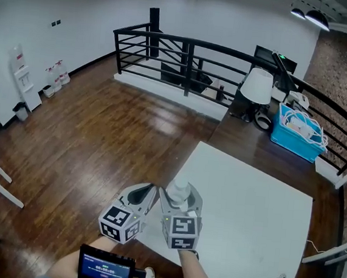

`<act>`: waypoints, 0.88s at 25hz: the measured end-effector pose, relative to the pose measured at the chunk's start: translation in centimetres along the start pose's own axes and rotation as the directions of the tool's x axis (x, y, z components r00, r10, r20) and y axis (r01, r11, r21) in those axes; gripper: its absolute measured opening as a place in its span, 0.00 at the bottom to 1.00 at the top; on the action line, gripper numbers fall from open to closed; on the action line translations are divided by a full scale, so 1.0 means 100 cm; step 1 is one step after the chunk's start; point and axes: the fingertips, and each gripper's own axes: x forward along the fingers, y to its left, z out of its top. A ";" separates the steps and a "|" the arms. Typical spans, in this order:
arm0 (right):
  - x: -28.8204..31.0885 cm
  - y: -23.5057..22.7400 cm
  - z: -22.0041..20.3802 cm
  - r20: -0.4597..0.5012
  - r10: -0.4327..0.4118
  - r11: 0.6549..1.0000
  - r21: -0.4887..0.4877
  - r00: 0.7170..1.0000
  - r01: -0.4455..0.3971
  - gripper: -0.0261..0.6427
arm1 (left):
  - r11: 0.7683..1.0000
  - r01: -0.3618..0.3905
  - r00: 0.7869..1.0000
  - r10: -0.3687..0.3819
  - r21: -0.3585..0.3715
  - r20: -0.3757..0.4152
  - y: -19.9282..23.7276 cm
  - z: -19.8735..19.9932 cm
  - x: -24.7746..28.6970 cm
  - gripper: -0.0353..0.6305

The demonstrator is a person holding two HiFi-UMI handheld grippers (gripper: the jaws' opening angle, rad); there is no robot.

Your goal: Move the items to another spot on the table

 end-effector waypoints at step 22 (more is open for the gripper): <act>-0.110 -0.064 0.067 0.094 -0.117 0.990 -0.070 0.989 0.124 0.47 | 0.992 0.117 0.988 -0.121 0.043 0.101 -0.117 0.061 0.007 0.08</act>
